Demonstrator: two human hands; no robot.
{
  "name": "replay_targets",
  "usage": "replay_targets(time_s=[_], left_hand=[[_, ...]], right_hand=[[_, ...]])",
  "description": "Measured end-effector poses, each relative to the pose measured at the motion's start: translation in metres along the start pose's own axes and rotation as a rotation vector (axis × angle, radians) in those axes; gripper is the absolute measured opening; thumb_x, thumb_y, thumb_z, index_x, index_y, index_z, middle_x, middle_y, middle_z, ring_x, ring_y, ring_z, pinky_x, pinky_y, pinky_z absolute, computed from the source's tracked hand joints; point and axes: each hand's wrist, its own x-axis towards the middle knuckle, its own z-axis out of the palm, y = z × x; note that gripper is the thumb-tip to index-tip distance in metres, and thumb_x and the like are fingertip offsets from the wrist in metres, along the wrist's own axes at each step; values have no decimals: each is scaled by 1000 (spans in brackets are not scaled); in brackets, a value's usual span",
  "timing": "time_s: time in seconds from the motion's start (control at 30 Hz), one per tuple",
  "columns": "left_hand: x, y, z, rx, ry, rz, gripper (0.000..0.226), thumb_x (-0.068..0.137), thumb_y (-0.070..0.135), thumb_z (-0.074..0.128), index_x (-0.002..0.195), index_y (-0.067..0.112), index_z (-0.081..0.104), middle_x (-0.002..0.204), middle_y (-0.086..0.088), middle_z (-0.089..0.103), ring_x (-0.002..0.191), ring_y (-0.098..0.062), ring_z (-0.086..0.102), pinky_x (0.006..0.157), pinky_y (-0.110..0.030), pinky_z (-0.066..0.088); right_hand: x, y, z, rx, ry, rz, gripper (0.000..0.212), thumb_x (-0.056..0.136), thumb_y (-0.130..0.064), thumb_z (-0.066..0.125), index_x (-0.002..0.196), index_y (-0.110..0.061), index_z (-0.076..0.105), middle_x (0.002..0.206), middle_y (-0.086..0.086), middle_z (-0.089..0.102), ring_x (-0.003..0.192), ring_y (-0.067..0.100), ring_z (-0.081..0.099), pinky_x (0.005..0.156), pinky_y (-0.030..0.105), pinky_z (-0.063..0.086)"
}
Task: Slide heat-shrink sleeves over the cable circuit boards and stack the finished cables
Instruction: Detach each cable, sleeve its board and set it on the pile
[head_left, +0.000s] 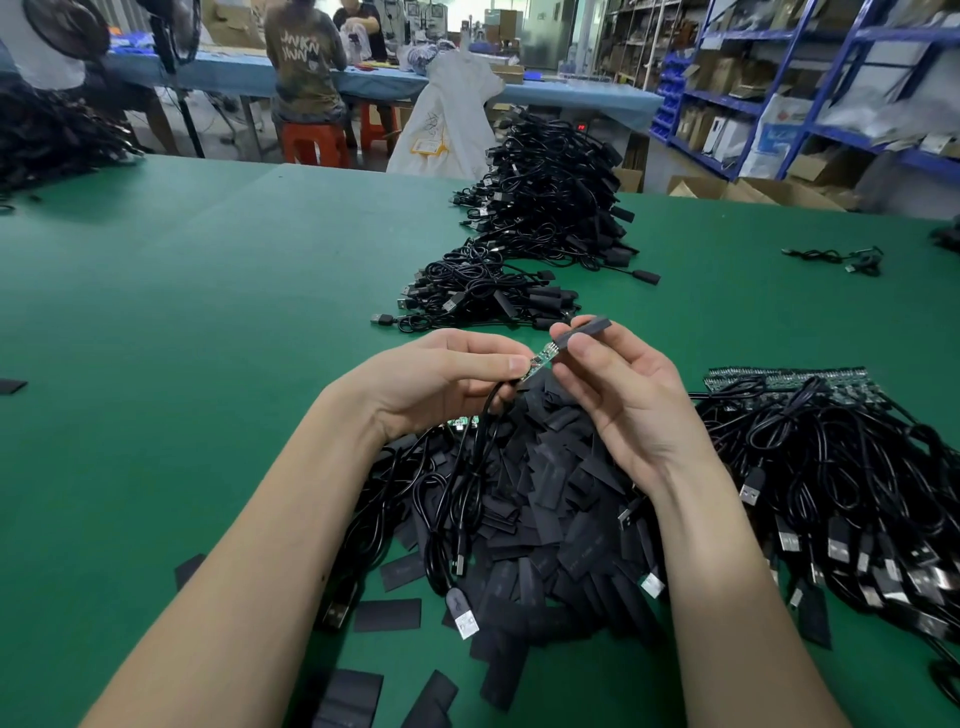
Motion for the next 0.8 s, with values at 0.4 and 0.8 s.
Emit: replay_targets(time_s=[0.4, 0.8], left_hand=[[-3, 2, -2, 63, -35, -6, 7, 84, 11, 74, 87, 15, 78, 79, 4, 68, 68, -5, 61, 66, -15, 52], [-8, 6, -2, 188, -87, 13, 5, 86, 8, 72, 90, 11, 72, 76, 2, 65, 67, -8, 58, 66, -16, 49]], right_hand=[[-4, -9, -6, -80, -86, 44, 20, 75, -8, 75, 94, -13, 77, 104, 11, 77, 90, 17, 75, 74, 21, 60], [-8, -13, -9, -113, -198, 74, 23, 67, -12, 82, 88, -21, 81, 105, 10, 77, 86, 15, 75, 75, 21, 60]])
